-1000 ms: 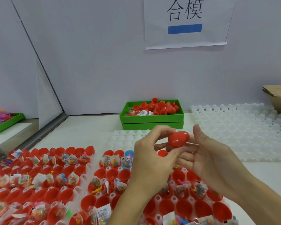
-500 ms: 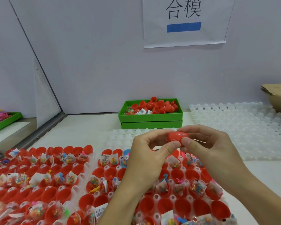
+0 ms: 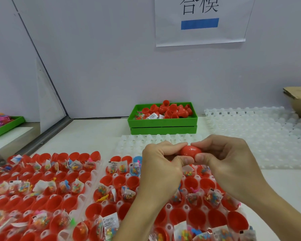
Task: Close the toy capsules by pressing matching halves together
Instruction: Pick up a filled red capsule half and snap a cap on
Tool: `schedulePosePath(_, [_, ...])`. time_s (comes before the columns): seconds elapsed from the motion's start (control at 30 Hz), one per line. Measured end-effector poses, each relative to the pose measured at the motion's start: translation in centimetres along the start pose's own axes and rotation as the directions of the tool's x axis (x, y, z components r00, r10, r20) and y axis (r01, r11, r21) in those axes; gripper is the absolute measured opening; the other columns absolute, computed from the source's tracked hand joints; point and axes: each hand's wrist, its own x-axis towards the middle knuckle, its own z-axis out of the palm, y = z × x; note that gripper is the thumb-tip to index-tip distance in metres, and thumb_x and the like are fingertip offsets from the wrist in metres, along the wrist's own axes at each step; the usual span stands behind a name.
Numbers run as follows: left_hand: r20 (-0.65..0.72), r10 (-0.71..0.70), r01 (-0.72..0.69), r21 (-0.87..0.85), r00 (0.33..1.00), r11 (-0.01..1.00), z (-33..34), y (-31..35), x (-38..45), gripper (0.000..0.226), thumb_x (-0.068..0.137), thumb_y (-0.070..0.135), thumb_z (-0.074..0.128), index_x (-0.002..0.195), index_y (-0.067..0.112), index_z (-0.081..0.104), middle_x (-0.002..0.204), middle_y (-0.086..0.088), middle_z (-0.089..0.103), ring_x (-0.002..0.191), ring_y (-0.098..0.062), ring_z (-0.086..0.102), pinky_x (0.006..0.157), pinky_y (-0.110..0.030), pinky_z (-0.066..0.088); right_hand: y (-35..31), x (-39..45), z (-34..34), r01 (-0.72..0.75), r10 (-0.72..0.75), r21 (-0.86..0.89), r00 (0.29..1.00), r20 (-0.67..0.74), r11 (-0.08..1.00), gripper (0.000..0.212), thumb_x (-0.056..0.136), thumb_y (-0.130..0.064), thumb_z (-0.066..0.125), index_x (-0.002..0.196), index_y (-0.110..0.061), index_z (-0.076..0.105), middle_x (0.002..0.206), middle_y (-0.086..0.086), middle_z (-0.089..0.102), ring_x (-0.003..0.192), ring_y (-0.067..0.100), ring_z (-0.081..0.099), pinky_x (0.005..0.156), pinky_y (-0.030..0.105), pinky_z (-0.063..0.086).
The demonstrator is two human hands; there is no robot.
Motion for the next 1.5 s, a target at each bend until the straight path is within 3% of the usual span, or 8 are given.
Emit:
schedulePosePath(0.23, [0.007,0.091,-0.091,0.148,0.996,0.985,0.3,-0.3,-0.2,0.033,0.078,-0.014,0.068,0.1,0.009,0.079,0.077,0.006,0.063,0.075,-0.001,0.064,0.063,-0.01,0.052,0.1,-0.1,0.0,0.028,-0.028,-0.056,1.0,-0.007,0.998,0.037,0.076,0.019,0.069,0.079,-0.017,0.076,0.072,-0.007,0.076,0.067,0.006,0.073,0.065,0.013,0.055])
schedulePosePath(0.4, [-0.009,0.217,-0.207,0.259,0.976,0.943,0.1,0.2,-0.2,0.022,0.076,0.014,0.065,0.094,0.021,0.075,0.082,0.009,0.061,0.081,-0.004,0.059,0.069,-0.013,0.05,-0.4,-0.3,0.5,0.013,-0.013,0.023,1.0,-0.003,1.0,0.037,0.083,0.014,0.065,0.091,-0.021,0.075,0.084,-0.01,0.077,0.078,0.005,0.074,0.072,0.013,0.055])
schedulePosePath(0.7, [0.163,0.392,-0.408,0.59,0.905,0.697,0.4,-0.6,-0.2,0.026,0.076,0.008,0.074,0.101,0.01,0.068,0.09,0.005,0.051,0.086,-0.007,0.045,0.074,-0.013,0.041,-0.7,-0.6,1.6,-0.039,0.036,0.106,0.999,0.035,0.994,0.028,0.082,-0.012,0.073,0.078,-0.039,0.076,0.081,-0.011,0.077,0.077,0.004,0.073,0.067,0.011,0.054])
schedulePosePath(0.8, [0.117,0.323,-0.341,0.436,0.939,0.833,0.1,-0.5,0.0,0.038,0.077,0.009,0.076,0.114,0.019,0.069,0.099,0.011,0.057,0.094,-0.002,0.054,0.079,-0.007,0.043,-0.3,-0.5,1.4,-0.078,0.075,0.199,0.997,0.022,0.977,0.034,0.087,-0.001,0.067,0.089,-0.034,0.074,0.083,-0.009,0.077,0.08,0.006,0.074,0.069,0.012,0.054])
schedulePosePath(0.9, [0.195,0.029,-0.029,0.0,0.98,1.0,-0.9,-0.5,0.4,0.066,0.077,0.019,0.078,0.138,0.023,0.053,0.129,0.017,0.058,0.121,0.004,0.054,0.098,-0.014,0.047,-0.1,-0.2,0.9,-0.094,0.098,0.319,0.995,0.004,0.943,0.025,0.086,-0.001,0.067,0.097,-0.022,0.074,0.086,0.001,0.078,0.083,0.016,0.075,0.074,0.018,0.058])
schedulePosePath(1.0, [0.328,-0.154,0.268,-0.336,0.932,0.903,-1.2,-0.6,0.7,0.063,0.08,0.024,0.075,0.137,0.013,0.054,0.132,-0.002,0.064,0.123,-0.011,0.059,0.104,-0.034,0.049,0.1,-0.1,0.6,-0.082,0.078,0.354,0.997,0.026,0.932,0.022,0.083,-0.003,0.067,0.098,-0.017,0.076,0.091,0.005,0.078,0.089,0.021,0.075,0.08,0.024,0.058])
schedulePosePath(1.2, [0.171,-0.136,0.183,-0.301,0.976,0.936,-0.6,-1.2,0.6,0.043,0.076,0.025,0.071,0.116,0.011,0.071,0.11,-0.002,0.075,0.108,-0.015,0.069,0.099,-0.04,0.053,0.2,-0.4,0.6,0.003,-0.01,0.278,1.0,0.023,0.961,0.037,0.082,0.008,0.067,0.092,-0.026,0.077,0.09,-0.002,0.078,0.089,0.016,0.075,0.079,0.023,0.058])
schedulePosePath(1.5, [0.236,-0.189,0.273,-0.402,0.953,0.874,-0.7,-0.8,0.6,0.047,0.076,0.015,0.071,0.123,0.01,0.067,0.116,-0.008,0.072,0.112,-0.021,0.067,0.097,-0.04,0.053,-0.3,-0.1,-0.1,0.117,-0.13,0.198,0.99,0.055,0.973,0.05,0.076,0.01,0.073,0.094,-0.037,0.077,0.091,-0.009,0.077,0.087,0.009,0.074,0.074,0.016,0.056])
